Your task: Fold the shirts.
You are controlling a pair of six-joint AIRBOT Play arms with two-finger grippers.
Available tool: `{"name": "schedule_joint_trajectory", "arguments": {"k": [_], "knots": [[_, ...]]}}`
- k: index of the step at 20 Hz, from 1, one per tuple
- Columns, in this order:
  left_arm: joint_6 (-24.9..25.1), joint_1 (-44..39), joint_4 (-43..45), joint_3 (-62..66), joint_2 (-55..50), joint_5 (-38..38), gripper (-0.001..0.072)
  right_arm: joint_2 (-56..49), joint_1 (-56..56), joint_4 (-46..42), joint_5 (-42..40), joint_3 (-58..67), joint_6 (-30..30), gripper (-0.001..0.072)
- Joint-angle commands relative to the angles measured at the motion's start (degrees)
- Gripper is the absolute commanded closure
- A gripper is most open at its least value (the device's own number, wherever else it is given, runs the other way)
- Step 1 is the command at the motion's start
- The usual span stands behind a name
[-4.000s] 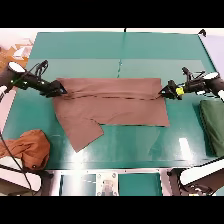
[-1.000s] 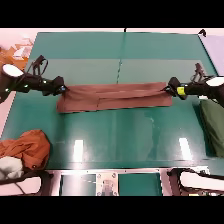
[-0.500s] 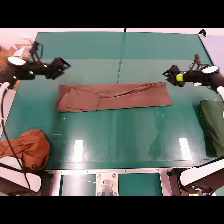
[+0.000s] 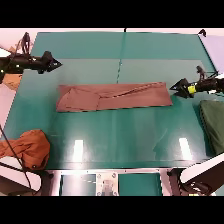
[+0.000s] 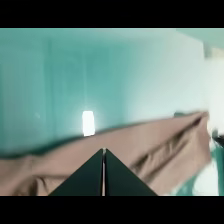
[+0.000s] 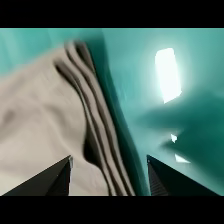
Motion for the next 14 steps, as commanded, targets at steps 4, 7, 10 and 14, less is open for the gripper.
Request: {"name": "schedule_joint_trajectory", "arguments": {"k": [4, 7, 10, 14], "knots": [[0.0, -6.7, 8.6, 0.3, -0.1, -2.3, 0.0678, -6.1, 3.9, 1.0, 3.6, 0.2, -3.6, 0.0205], [0.0, -12.0, 11.0, 0.3, -0.1, -0.1, 0.0678, -6.4, 5.3, 1.0, 3.0, 0.7, -3.5, 0.0615], [0.0, -17.7, 11.6, -1.2, -0.1, 5.2, 0.0679, -5.2, 5.2, 2.1, 7.4, 4.0, -3.3, 0.07], [0.0, -26.2, 11.2, -6.2, -0.2, 16.3, 0.0678, 2.7, 5.3, 5.4, 18.4, 9.6, -1.6, 0.07]]}}
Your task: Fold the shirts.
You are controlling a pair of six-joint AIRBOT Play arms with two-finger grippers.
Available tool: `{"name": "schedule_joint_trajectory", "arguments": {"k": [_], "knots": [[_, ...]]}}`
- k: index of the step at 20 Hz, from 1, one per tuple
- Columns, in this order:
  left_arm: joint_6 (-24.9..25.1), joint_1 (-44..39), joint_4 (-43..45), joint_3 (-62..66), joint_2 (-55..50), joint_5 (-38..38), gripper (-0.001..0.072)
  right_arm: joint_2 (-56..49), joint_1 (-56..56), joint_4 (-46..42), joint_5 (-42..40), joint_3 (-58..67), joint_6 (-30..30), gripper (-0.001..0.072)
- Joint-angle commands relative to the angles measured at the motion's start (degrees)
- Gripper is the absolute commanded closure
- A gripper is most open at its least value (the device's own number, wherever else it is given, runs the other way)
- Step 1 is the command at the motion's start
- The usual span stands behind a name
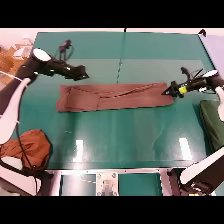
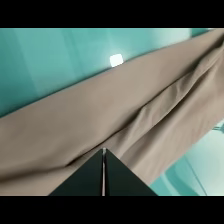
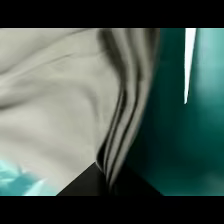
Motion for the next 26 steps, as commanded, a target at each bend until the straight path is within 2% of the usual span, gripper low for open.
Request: {"name": "schedule_joint_trajectory", "arguments": {"k": [1, 5, 8, 12, 16, 19, 23, 26], "knots": [[0.0, -8.3, 0.1, -4.2, 0.0, 11.5, 0.0678, 7.0, 0.4, 6.9, 10.8, 4.3, 1.3, 0.0699], [0.0, -18.1, -1.7, -5.7, -3.1, 20.5, 0.0678, 16.5, 1.7, 15.9, 12.5, 4.5, 1.8, 0.07], [0.0, -22.7, -11.3, -4.6, -9.3, 24.0, 0.0678, 21.1, 3.9, 16.7, 13.7, 4.5, 2.4, 0.0699], [0.5, -25.7, -19.2, 3.6, -17.9, 21.7, 0.0678, 24.4, 7.7, 16.7, 14.1, 4.5, 4.0, 0.0699], [0.4, -25.8, -20.2, 7.7, -19.8, 18.6, 0.0678, 24.7, 9.9, 15.8, 14.1, 4.5, 4.6, 0.0699], [0.5, -22.5, -20.0, 8.5, -18.9, 12.3, 0.0678, 24.7, 10.3, 15.8, 14.1, 4.5, 6.2, 0.0699], [0.4, -11.8, -19.8, 13.7, -17.4, -8.4, 0.0679, 24.7, 13.3, 15.8, 11.6, 4.5, 7.6, 0.0699], [-1.9, -2.8, -19.8, 19.8, -16.1, -21.9, 0.0679, 24.3, 19.8, 15.8, 5.8, 4.5, 7.6, 0.0699]]}}
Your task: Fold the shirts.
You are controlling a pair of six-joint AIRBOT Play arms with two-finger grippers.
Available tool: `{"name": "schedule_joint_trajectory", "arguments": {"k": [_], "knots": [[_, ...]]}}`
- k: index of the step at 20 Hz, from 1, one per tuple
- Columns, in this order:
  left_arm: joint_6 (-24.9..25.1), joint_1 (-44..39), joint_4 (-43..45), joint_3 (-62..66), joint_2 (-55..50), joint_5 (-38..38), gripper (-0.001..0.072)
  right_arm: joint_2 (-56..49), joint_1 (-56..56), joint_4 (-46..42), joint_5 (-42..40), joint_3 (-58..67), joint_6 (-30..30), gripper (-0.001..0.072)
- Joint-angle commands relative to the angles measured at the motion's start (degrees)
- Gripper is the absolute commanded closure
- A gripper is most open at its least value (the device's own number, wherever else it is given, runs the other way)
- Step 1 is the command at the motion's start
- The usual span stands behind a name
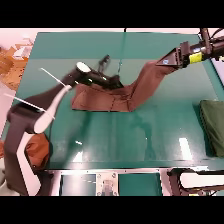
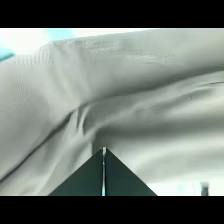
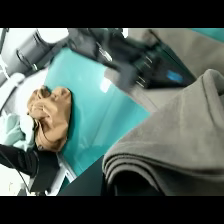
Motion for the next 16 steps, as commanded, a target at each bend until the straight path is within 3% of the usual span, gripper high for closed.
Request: {"name": "schedule_joint_trajectory", "arguments": {"k": [1, 5, 9, 10, 11, 12, 13, 14, 16], "knots": [[-2.5, 10.0, -0.2, 6.3, 1.7, -17.7, 0.0679, -0.8, 7.3, 0.0, -7.0, 0.0, 0.5, 0.0699], [-3.6, 19.9, 1.4, 11.9, 6.1, -21.1, 0.0679, -6.4, 21.5, 0.0, -20.9, 0.0, 0.5, 0.0699], [-4.0, 29.0, 1.4, 13.0, 10.5, -20.8, 0.0679, -17.0, 37.5, 2.3, -44.5, 0.0, -0.1, 0.0698], [-4.0, 30.9, 1.4, 13.0, 11.0, -20.9, 0.0679, -20.4, 41.5, 4.3, -52.5, 0.0, -0.2, 0.0666], [-3.9, 32.4, 1.4, 13.0, 11.1, -21.0, 0.0679, -23.5, 45.1, 6.0, -60.2, 0.1, -0.5, 0.0502], [-3.5, 33.5, 1.7, 12.9, 11.1, -21.0, 0.0679, -26.4, 48.5, 6.4, -67.5, 0.1, -2.3, 0.0243], [-2.3, 34.4, 1.9, 12.7, 11.1, -21.0, 0.0679, -28.2, 50.1, 6.4, -71.9, 0.1, -3.1, 0.0168], [-1.6, 35.0, 3.0, 12.7, 11.0, -20.9, 0.0679, -28.7, 50.1, 5.7, -72.3, 0.1, -3.1, 0.0168], [0.3, 35.4, 5.2, 12.7, 11.0, -21.0, 0.0679, -26.5, 45.4, 1.6, -64.9, 0.1, -3.1, 0.017]]}}
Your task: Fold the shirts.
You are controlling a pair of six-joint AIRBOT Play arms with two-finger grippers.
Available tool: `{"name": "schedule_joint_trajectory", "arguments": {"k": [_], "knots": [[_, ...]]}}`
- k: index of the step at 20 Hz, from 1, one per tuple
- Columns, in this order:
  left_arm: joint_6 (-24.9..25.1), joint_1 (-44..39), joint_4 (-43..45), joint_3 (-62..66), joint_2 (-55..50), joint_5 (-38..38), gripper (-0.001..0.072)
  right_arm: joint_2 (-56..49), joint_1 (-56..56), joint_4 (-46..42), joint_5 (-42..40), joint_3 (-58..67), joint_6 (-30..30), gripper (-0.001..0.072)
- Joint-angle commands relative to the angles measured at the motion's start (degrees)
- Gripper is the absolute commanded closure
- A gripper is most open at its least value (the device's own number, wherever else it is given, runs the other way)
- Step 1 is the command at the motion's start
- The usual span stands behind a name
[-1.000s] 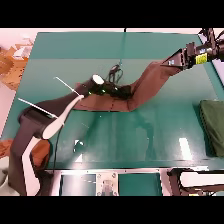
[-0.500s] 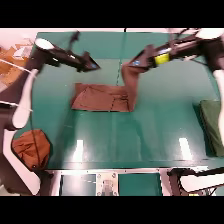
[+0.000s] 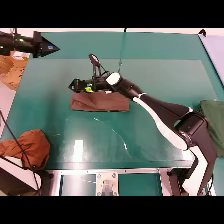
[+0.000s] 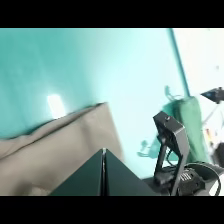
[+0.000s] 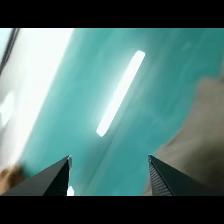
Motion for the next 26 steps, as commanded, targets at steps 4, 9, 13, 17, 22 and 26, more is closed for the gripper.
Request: {"name": "schedule_joint_trajectory", "arguments": {"k": [4, 9, 13, 17, 22, 26], "knots": [[3.3, 2.1, 4.4, 0.1, 0.3, -0.2, 0.0679, 5.5, -15.4, -13.9, 18.3, 0.0, 5.9, 0.0187], [2.8, 2.1, 9.9, 0.1, 0.3, -0.2, 0.0679, 7.0, -32.0, -22.6, 36.9, -2.7, 11.5, 0.0184], [-2.4, 2.1, 23.6, 0.1, 0.3, -0.4, 0.0679, 7.0, -35.8, -22.2, 36.9, -13.6, 11.2, 0.0171], [-4.0, 2.1, 29.5, 0.1, 0.3, -0.4, 0.0679, 5.9, -31.8, -14.4, 30.9, -22.4, 6.0, 0.0146], [-4.0, 2.1, 29.7, 0.1, 0.3, -1.1, 0.0679, 4.5, -26.5, -0.5, 25.6, -21.2, -0.2, 0.0649], [-4.4, 2.1, 29.6, 0.1, 0.3, -1.8, 0.0679, 8.3, -28.6, 0.1, 27.4, -12.7, -0.3, 0.07]]}}
